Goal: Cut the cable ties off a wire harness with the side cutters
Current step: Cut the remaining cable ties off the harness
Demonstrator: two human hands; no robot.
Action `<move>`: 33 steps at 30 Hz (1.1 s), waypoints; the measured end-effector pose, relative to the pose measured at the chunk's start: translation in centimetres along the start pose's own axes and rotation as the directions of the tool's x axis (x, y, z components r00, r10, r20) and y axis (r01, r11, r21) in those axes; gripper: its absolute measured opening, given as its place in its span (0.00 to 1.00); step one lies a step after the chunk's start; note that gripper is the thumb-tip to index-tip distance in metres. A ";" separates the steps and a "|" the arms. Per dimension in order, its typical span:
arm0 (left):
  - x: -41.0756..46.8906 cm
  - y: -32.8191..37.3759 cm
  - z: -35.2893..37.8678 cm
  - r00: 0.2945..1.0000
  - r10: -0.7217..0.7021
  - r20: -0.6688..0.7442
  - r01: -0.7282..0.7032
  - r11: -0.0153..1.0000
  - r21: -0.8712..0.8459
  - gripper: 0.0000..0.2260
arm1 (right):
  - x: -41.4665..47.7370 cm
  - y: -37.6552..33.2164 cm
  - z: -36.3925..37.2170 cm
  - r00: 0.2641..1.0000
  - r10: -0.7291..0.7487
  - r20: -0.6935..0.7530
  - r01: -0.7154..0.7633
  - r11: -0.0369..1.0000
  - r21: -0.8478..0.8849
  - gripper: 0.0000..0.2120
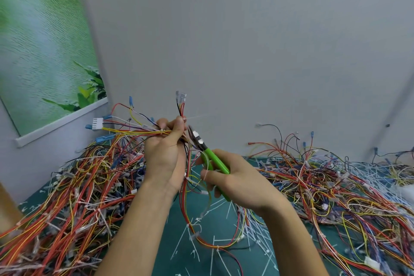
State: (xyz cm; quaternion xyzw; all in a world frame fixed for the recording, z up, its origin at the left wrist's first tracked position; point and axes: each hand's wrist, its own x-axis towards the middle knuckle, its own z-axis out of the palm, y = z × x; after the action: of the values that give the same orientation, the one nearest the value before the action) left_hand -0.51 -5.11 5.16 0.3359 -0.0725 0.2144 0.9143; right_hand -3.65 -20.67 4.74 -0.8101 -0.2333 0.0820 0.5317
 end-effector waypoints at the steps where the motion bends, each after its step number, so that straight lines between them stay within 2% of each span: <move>1: 0.0 0.0 0.1 1.000 -0.001 -0.002 0.001 1.000 -0.005 0.15 | 0.1 0.0 0.1 1.000 -0.001 -0.029 0.002 1.000 0.013 0.08; 8: -0.7 -0.7 0.8 0.999 0.039 -0.026 -0.037 0.997 0.073 0.15 | 0.5 0.4 0.4 0.995 -0.020 -0.097 0.031 0.993 0.117 0.07; 12: -0.8 -0.8 0.7 0.997 0.063 -0.044 -0.057 0.992 0.116 0.15 | 0.5 0.5 0.5 0.993 -0.044 -0.111 0.057 0.992 0.111 0.05; 19: -0.5 -0.7 0.4 0.995 0.065 -0.070 -0.059 0.995 0.086 0.15 | 0.7 0.9 0.4 0.995 -0.057 -0.084 0.065 0.993 0.101 0.04; 24: -0.5 -0.9 0.5 0.995 0.067 -0.071 -0.060 0.993 0.099 0.15 | 0.9 1.1 0.6 0.992 -0.051 -0.117 0.063 0.993 0.100 0.03; 33: -0.9 -1.7 0.6 0.984 0.162 -0.078 -0.146 0.974 0.171 0.15 | 0.7 0.6 0.7 0.992 -0.008 -0.127 0.028 0.987 0.155 0.16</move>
State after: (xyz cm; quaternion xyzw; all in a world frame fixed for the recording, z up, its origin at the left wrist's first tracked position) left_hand -0.54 -6.99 4.38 0.3936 -0.0386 0.3050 0.8664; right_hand -3.13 -19.93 3.93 -0.7671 -0.1994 0.0439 0.6082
